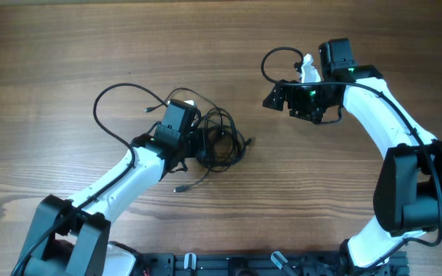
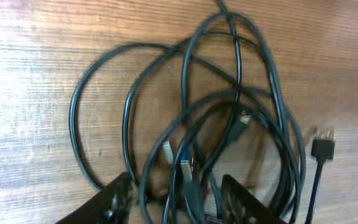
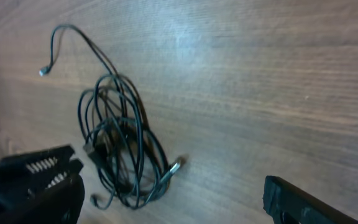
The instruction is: Untangle cables
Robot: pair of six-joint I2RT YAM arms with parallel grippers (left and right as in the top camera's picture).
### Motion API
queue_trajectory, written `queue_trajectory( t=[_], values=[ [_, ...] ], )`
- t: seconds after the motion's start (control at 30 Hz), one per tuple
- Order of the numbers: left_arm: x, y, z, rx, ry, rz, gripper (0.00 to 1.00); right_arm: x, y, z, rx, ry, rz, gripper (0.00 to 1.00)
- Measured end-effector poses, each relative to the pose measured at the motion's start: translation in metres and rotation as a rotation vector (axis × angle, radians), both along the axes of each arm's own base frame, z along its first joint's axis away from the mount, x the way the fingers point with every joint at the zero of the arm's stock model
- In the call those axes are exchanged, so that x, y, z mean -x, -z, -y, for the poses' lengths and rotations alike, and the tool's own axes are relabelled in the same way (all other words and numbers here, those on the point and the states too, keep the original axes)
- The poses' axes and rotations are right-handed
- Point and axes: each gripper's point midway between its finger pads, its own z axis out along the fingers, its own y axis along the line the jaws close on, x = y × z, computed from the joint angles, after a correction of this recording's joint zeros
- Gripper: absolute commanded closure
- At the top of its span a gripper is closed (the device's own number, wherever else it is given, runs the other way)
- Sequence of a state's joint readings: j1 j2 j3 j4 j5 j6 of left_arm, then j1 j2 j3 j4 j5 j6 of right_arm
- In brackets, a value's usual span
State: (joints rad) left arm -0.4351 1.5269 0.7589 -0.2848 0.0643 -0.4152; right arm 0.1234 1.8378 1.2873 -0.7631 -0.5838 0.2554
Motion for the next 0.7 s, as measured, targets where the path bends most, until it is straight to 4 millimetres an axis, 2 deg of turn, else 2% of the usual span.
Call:
queue_trajectory(
  t=[0.13, 0.23, 0.3, 0.33, 0.37, 0.4, 0.43, 0.47, 0.7],
  values=[
    [-0.01, 0.003, 0.002, 0.007, -0.012, 0.04, 0.46, 0.009, 0.0, -0.001, -0.01, -0.021, -0.028, 0.06],
    [-0.008, 0.028, 0.001, -0.018, -0.014, -0.015, 0.44, 0.011, 0.001, -0.002, -0.011, -0.025, -0.037, 0.06],
    [-0.017, 0.034, 0.004, -0.015, -0.017, -0.002, 0.44, 0.013, 0.001, -0.002, -0.011, -0.027, -0.046, 0.06],
    [-0.022, 0.034, 0.007, -0.008, -0.017, 0.01, 0.5, 0.015, 0.001, -0.001, -0.01, -0.03, -0.05, 0.06],
    [-0.026, 0.034, 0.009, -0.003, -0.017, 0.021, 0.62, 0.015, 0.001, -0.001, -0.009, -0.034, -0.05, 0.06],
    [-0.03, 0.034, 0.01, 0.001, -0.017, 0.032, 0.82, 0.017, 0.001, -0.001, -0.008, -0.039, -0.052, 0.06],
    [-0.032, 0.035, 0.011, 0.004, -0.013, 0.035, 0.93, 0.017, 0.002, -0.001, -0.007, -0.042, -0.052, 0.06],
    [-0.033, 0.037, 0.014, 0.014, -0.01, 0.036, 0.96, 0.017, 0.002, -0.001, -0.007, -0.044, -0.052, 0.06],
    [-0.029, 0.032, 0.033, 0.117, 0.046, 0.009, 0.96, 0.023, 0.002, -0.001, -0.001, -0.077, -0.055, 0.06]
  ],
)
